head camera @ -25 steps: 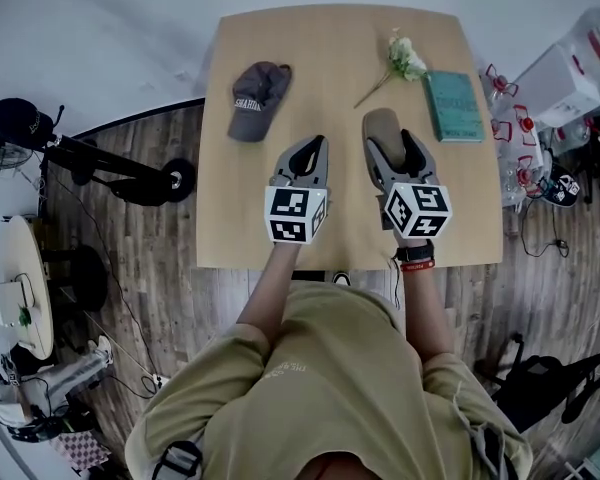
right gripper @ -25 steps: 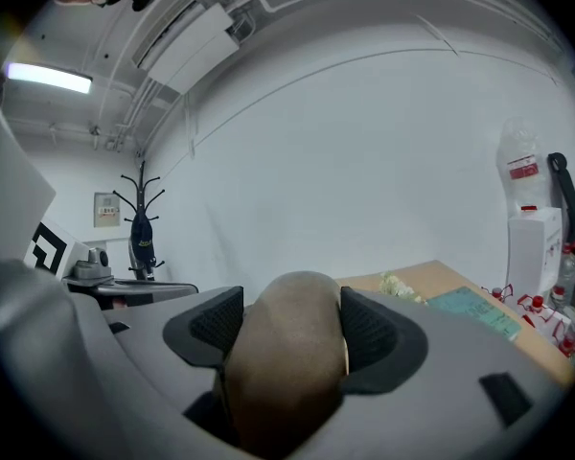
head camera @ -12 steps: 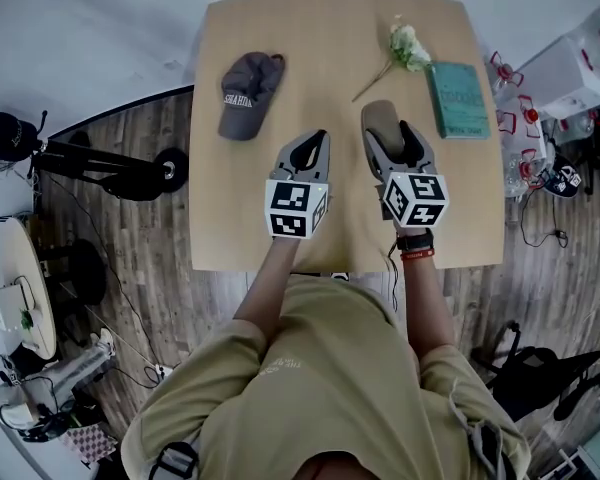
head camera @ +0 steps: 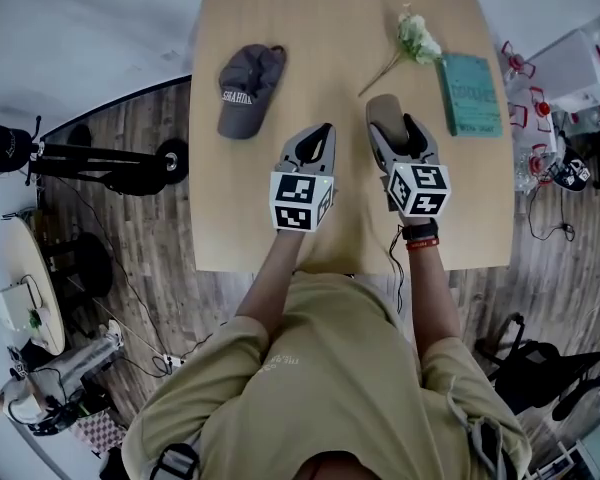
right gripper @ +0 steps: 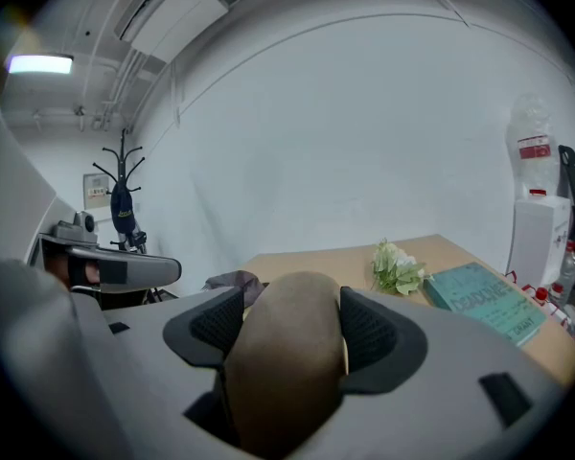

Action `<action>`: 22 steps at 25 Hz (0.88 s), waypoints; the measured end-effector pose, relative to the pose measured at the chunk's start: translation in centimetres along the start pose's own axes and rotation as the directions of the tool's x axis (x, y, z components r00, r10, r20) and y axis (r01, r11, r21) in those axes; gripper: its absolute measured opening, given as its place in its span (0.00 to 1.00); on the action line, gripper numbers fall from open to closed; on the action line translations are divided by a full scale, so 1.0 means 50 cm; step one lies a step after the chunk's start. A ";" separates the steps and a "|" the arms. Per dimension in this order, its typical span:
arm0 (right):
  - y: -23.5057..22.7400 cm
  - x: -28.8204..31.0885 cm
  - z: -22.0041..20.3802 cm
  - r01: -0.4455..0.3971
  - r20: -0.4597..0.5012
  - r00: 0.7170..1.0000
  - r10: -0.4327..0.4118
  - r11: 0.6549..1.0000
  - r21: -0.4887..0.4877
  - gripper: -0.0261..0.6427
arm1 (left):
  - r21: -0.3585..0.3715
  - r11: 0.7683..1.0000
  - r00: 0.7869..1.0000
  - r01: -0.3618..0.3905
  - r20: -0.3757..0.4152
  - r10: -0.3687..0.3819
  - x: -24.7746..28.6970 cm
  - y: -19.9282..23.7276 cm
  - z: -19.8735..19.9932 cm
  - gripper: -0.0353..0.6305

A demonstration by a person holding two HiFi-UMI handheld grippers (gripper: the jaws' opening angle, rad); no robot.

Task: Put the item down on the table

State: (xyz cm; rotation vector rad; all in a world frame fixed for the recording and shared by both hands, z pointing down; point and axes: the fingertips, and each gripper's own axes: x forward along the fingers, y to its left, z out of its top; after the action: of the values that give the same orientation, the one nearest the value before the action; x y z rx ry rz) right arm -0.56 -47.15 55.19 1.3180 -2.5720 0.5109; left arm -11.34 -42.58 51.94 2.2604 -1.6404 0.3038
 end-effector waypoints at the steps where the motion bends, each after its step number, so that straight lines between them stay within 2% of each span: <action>1: -0.005 0.009 -0.006 0.000 -0.007 1.000 0.000 1.000 0.002 0.53 | -0.002 1.000 1.000 0.001 -0.005 -0.001 0.007 0.002 -0.003 0.09; 18: -0.080 0.152 -0.121 0.007 -0.129 0.992 -0.005 1.000 0.016 0.53 | -0.026 1.000 0.996 -0.012 -0.087 0.009 0.113 0.060 -0.068 0.09; 22: -0.096 0.179 -0.146 0.007 -0.154 0.988 -0.004 1.000 0.019 0.53 | -0.035 0.999 0.995 0.030 -0.091 -0.033 0.138 0.059 -0.080 0.09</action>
State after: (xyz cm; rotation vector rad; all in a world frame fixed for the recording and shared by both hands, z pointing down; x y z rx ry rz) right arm -1.67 -53.54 65.89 1.2389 -2.4436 0.6130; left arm -11.90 -47.95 58.54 2.2112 -1.5510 0.3631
